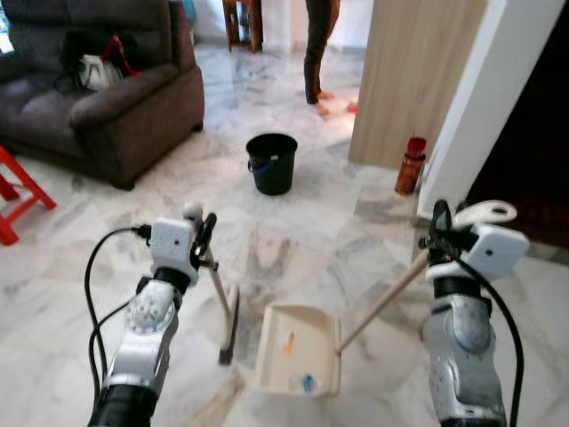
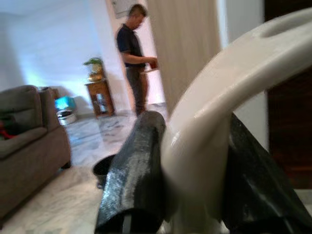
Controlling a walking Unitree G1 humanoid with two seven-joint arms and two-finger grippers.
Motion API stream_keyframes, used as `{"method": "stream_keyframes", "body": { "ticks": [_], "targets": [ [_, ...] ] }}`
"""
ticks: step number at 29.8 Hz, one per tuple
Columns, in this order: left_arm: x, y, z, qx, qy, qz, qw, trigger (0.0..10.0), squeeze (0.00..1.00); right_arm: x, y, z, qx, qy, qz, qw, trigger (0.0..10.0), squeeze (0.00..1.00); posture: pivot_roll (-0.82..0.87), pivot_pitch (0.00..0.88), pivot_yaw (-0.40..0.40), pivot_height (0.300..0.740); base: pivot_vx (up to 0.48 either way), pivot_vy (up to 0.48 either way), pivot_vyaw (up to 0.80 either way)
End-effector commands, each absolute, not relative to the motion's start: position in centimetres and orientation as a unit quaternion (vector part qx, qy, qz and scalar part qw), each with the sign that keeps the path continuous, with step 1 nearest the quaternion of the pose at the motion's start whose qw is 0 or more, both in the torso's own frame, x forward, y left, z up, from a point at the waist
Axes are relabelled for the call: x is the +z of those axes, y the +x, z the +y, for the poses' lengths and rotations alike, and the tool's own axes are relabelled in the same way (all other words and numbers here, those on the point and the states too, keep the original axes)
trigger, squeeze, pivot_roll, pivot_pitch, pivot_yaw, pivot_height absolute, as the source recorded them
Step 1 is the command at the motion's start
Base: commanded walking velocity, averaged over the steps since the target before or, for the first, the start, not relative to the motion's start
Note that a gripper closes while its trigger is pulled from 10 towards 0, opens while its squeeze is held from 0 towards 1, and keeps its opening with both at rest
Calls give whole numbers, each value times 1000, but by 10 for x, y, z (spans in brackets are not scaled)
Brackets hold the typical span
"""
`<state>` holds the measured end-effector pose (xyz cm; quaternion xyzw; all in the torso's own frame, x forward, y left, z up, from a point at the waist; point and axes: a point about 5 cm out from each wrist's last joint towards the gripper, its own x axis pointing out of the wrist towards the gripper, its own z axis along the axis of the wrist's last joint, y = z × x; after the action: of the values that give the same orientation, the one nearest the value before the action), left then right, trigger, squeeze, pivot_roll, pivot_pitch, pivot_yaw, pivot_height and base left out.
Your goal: Sweep floor
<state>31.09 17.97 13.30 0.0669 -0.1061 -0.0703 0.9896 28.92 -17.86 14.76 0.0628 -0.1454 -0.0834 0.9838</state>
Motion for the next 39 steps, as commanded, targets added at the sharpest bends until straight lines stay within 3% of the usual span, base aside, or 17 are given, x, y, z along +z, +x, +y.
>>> {"method": "stream_keyframes", "body": {
  "ticks": [1,35,39],
  "targets": [
    [146,314,177,-74,79,-135,985,10000,0,165,289,-180,-85,78,-187,976,10000,0,-73,0,51,740,337,0,0],
    [150,315,175,-78,79,-134,985,10000,0,167,287,-179,-82,67,-186,977,10000,0,-61,40,58,740,356,0,0],
    [150,315,175,-78,78,-134,985,10000,0,166,287,-177,-79,62,-184,978,10000,0,-61,40,58,740,366,0,728]
  ]
}}
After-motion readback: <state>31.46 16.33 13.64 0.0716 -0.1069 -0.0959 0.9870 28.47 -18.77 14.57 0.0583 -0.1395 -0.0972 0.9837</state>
